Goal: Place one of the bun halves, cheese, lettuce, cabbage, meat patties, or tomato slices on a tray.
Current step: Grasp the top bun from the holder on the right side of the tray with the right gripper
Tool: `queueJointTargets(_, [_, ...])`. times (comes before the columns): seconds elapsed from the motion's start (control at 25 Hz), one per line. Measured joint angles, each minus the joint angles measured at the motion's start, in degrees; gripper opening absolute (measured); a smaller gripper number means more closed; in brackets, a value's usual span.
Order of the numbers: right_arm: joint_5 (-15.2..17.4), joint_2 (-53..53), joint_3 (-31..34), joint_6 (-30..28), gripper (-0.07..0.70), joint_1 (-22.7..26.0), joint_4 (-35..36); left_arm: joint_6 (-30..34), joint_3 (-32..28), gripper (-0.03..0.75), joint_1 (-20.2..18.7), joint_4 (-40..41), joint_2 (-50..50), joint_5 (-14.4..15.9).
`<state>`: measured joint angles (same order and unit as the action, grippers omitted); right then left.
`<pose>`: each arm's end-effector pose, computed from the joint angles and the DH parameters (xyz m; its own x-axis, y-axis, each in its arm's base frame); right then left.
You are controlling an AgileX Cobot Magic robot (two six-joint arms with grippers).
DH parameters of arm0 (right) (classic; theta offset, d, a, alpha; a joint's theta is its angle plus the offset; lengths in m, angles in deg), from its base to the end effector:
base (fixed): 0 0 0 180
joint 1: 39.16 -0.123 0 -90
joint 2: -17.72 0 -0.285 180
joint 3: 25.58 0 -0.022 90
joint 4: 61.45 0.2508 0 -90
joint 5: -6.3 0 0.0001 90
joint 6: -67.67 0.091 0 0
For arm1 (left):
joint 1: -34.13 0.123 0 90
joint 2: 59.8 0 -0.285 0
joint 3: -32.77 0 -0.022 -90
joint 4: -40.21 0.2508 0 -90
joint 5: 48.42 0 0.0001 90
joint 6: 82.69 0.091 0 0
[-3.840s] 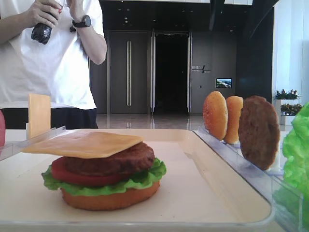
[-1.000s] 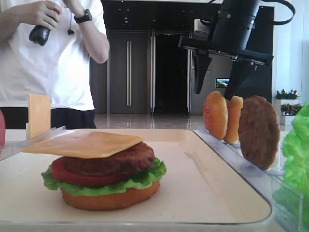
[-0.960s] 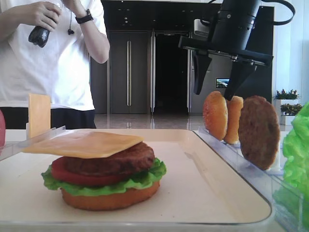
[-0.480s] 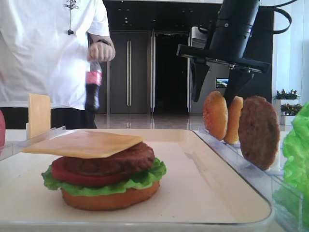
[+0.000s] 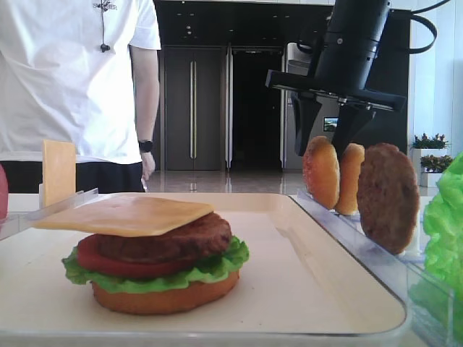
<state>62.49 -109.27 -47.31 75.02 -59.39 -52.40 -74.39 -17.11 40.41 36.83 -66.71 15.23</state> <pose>0.4166 0.1662 0.2205 -0.9493 -0.1227 -0.2895 -0.1827 0.9646 0.1903 -0.0062 -0.0055 0.2670 -0.5070 0.0631 -0.8596 -0.0039 0.9971 0.0756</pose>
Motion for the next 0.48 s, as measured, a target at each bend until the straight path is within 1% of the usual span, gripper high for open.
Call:
queueJointTargets(0.12, [-0.05, 0.00, 0.00, -0.06, 0.286, 0.07, -0.46, 0.00, 0.00, 0.345, 0.00, 0.00, 0.00, 0.00])
queueJointTargets(0.2, [-0.07, 0.00, 0.00, -0.06, 0.246, 0.15, -0.46, 0.00, 0.00, 0.345, 0.00, 0.00, 0.00, 0.00])
queueJointTargets(0.48, [-0.12, 0.00, 0.00, -0.12, 0.232, 0.15, -0.63, 0.00, 0.00, 0.345, 0.00, 0.00, 0.00, 0.00])
